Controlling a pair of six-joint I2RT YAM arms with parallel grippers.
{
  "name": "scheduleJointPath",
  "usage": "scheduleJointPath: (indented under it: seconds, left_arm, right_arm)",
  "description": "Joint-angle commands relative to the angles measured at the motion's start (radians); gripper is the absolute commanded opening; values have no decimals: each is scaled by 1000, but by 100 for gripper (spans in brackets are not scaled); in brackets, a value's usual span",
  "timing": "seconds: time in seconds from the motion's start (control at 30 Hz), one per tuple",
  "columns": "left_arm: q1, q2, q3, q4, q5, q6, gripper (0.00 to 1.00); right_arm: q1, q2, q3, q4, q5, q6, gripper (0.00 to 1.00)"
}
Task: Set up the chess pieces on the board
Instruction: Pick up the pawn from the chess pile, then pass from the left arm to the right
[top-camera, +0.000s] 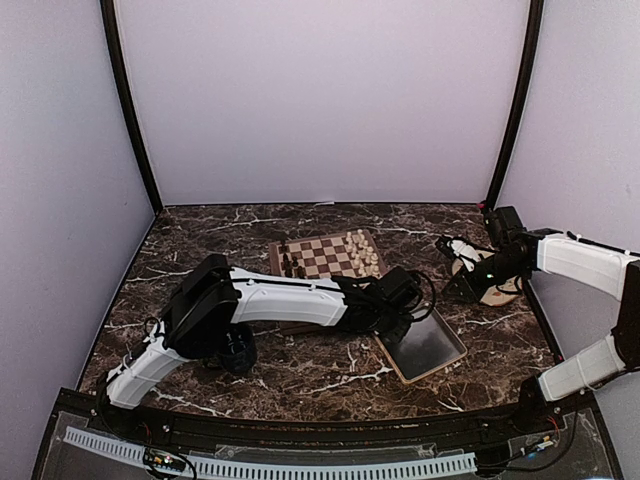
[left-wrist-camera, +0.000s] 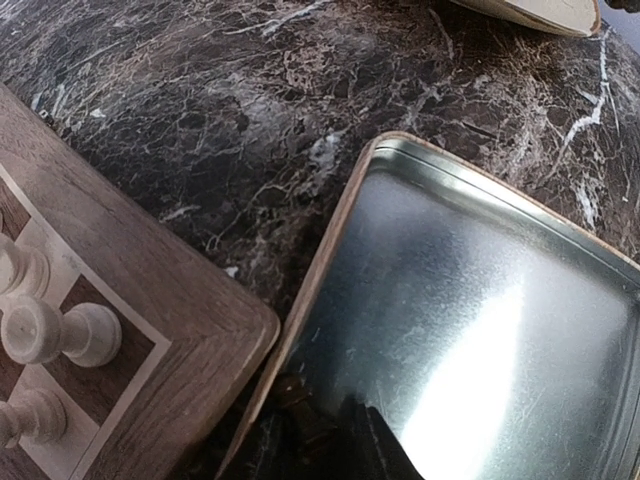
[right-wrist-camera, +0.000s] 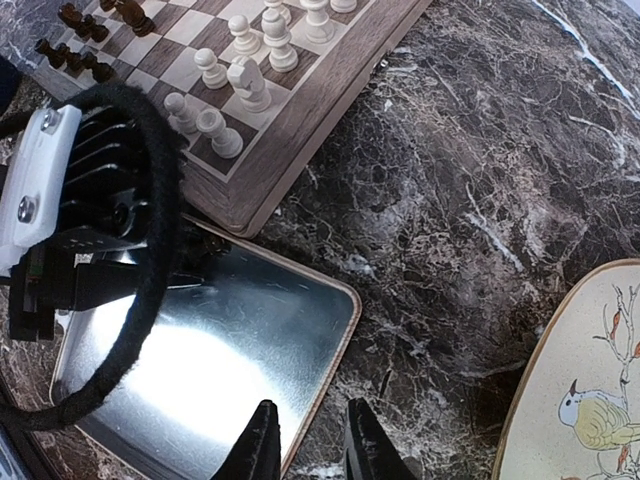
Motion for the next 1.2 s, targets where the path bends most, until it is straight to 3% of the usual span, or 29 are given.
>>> scheduleJointPath:
  seconds: [0.0, 0.33, 0.47, 0.6, 0.9, 1.17]
  left_arm:
    - [16, 35, 14, -84, -42, -26, 25]
    - [16, -54, -79, -45, 20, 28, 15]
    - [15, -168, -245, 126, 84, 103, 11]
    - [15, -285, -445, 346, 107, 171, 10]
    - [11, -452, -713, 723, 187, 289, 10]
    - [-11, -501, -804, 908, 210, 350, 12]
  right_arm:
    - [-8, 5, 3, -5, -18, -8, 23]
    - [-8, 0, 7, -8, -22, -3, 23]
    - [-15, -51, 29, 12, -16, 23, 24]
    - [-19, -80, 72, 14, -47, 52, 32]
    - [-19, 129, 216, -196, -481, 64, 35]
    - [4, 313, 331, -412, -671, -10, 37]
